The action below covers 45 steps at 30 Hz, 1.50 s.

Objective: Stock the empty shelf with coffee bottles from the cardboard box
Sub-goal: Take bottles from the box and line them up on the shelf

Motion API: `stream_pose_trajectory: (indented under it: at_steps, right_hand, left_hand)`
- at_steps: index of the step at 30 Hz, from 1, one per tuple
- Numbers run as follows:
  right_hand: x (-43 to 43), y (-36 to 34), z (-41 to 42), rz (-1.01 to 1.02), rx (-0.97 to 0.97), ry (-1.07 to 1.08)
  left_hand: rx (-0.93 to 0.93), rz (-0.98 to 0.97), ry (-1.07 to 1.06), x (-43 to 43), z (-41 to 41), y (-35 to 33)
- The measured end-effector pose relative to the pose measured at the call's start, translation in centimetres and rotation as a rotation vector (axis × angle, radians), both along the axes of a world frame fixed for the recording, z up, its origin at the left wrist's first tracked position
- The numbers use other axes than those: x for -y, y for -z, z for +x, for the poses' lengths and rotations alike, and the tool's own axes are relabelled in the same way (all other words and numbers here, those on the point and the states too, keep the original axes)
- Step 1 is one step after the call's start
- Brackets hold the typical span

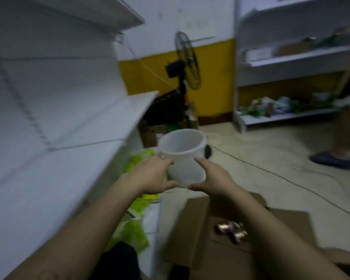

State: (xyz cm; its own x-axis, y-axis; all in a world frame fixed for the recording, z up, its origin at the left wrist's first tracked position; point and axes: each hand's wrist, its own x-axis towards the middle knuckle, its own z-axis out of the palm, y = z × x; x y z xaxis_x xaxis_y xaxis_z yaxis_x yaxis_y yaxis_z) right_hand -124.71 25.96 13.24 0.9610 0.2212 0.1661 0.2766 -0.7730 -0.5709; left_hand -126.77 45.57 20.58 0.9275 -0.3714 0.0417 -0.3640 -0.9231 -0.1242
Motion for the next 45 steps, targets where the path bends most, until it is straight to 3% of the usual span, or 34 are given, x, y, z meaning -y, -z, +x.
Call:
stream_pose_trajectory:
  at_steps: [8, 13, 20, 23, 26, 29, 32, 38, 41, 45]
  right_hand:
    - [11.5, 12.3, 0.5, 0.011, -0.424, 0.234]
    - [14.5, 20.4, 1.6, 0.067, -0.715, 0.316]
    - [14.6, 32.4, 4.2, 0.133, -1.083, 0.345]
    - [14.6, 37.2, 5.5, 0.257, -1.201, 0.391]
    - [14.9, 41.3, 7.9, 0.389, -1.157, 0.464]
    - [15.1, 44.4, 10.0, 0.683, -1.096, 0.712]
    - [15.3, 47.0, 11.8, 0.973, -1.029, 0.919]
    - [14.6, 50.7, 13.6, 1.056, -0.915, 1.123]
    - [14.2, 50.4, 12.1, 0.996, -0.976, 1.122]
    - [14.5, 47.8, 8.0, 1.009, -1.129, 0.970]
  left_hand:
    - [-0.404, -0.198, 0.071, 12.5, 6.0, 14.4]
    - [-0.657, -0.197, -0.030, 15.8, 9.3, 23.6]
    - [-0.858, -0.261, -0.216, 16.9, 12.9, 36.7]
    - [-0.872, -0.244, -0.291, 17.7, 14.5, 42.2]
    - [-0.786, -0.333, -0.321, 18.7, 17.5, 46.7]
    - [-0.698, -0.366, -0.245, 19.6, 20.7, 50.9]
    - [-0.775, -0.328, -0.215, 20.6, 22.4, 54.5]
    - [-0.699, -0.133, -0.225, 20.9, 23.0, 57.3]
    - [-0.889, -0.168, -0.337, 20.4, 21.9, 57.4]
    - [-1.335, -0.592, -0.618, 19.4, 19.7, 54.6]
